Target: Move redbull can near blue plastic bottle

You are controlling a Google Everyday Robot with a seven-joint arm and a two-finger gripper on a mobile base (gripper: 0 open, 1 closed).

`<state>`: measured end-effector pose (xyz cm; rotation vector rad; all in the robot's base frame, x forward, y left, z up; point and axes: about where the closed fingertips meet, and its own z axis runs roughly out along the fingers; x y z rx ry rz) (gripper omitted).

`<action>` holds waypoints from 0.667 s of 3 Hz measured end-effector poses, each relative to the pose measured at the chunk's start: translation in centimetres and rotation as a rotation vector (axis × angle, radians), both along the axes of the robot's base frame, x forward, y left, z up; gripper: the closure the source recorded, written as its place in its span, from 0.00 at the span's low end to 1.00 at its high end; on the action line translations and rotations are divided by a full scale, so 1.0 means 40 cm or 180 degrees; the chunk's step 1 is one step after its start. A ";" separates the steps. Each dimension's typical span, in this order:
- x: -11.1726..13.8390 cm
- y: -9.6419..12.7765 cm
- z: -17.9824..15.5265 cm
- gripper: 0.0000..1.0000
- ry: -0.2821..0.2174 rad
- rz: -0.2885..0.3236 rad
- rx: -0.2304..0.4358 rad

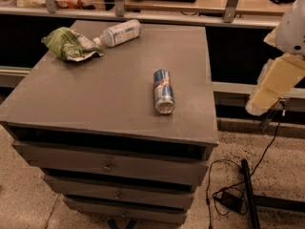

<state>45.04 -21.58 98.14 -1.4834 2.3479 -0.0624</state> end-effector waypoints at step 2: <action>0.102 0.073 -0.033 0.00 -0.0047 -0.0952 0.0687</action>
Offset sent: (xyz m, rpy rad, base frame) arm 0.0730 0.0452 -0.0207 0.3817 0.0156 -0.6705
